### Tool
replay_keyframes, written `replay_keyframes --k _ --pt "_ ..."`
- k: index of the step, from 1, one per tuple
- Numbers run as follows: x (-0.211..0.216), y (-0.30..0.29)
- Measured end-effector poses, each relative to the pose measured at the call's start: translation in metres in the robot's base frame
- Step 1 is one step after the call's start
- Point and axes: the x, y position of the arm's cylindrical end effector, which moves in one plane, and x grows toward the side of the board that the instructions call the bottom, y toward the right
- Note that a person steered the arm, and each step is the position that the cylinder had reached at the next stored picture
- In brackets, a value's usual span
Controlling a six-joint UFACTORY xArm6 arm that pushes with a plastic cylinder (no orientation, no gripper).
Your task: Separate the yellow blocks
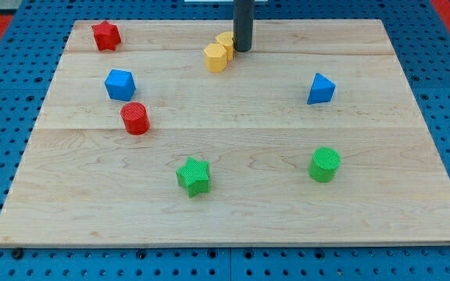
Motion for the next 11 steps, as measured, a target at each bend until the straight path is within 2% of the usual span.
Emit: replay_keyframes --k 1,2,3,4,5,6,7,9,10,11 --pt "0.031 -0.002" --pt "0.031 -0.027" --pt "0.023 -0.053" --pt "0.001 -0.053" --pt "-0.003 -0.039" --pt "0.014 -0.034" --pt "0.004 -0.014" --pt "-0.012 -0.025" --pt "0.005 -0.024" --pt "0.063 -0.026"
